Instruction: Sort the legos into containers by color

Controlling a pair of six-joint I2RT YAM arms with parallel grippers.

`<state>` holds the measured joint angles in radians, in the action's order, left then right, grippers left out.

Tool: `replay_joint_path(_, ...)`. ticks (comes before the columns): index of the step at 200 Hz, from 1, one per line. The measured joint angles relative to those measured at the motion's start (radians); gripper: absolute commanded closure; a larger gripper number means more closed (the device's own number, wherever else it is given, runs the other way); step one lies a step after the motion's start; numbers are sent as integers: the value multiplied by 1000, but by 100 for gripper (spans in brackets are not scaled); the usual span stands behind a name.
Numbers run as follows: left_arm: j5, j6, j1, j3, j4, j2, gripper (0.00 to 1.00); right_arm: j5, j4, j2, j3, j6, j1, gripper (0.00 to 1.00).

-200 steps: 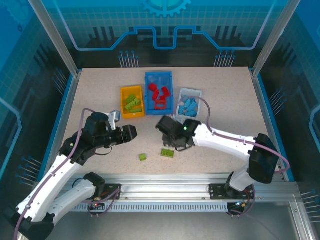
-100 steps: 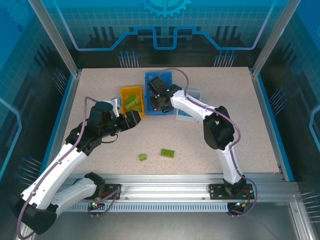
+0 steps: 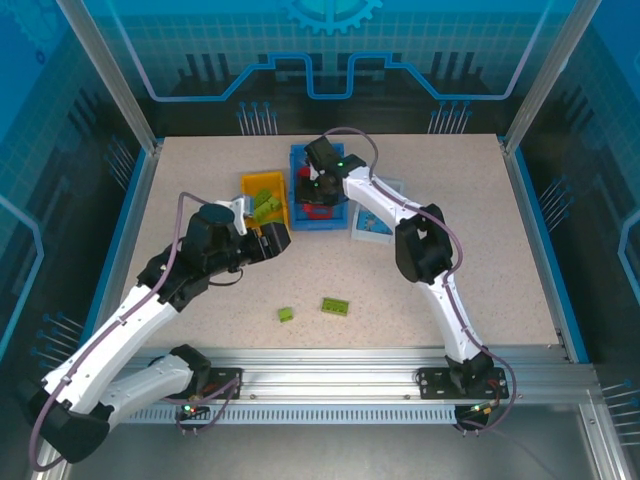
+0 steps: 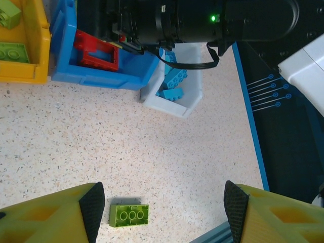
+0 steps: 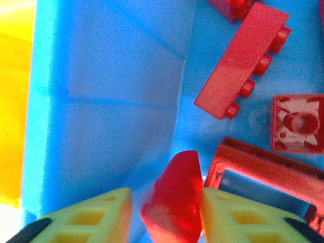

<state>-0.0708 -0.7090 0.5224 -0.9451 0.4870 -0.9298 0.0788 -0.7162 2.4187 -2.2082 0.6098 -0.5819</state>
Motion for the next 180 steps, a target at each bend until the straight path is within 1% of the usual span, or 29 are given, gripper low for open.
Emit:
replay_joint_path(14,4,0,10,0,0,-4,32,14,-1,6,0,3,8,47)
replay_joint_path(51,19,0,32,0,2,-4,32,28,3,-1,7,3,15,49)
replay_joint_path(89,56,0,47,2,68,-5,32,24,27,-114,129,-2,13,51)
replay_joint_path(118,79,3,60,27,146,-14,31,-11,49,-266,207,-20,-3,51)
replay_joint_path(141,99,1,86,69,212,-46,32,-58,84,-428,306,-42,-47,48)
replay_joint_path(160,128,-20,147,100,255,-94,31,-124,136,-600,481,-65,-113,42)
replay_joint_path(180,154,-66,218,121,269,-151,32,-190,200,-786,700,-86,-219,34)
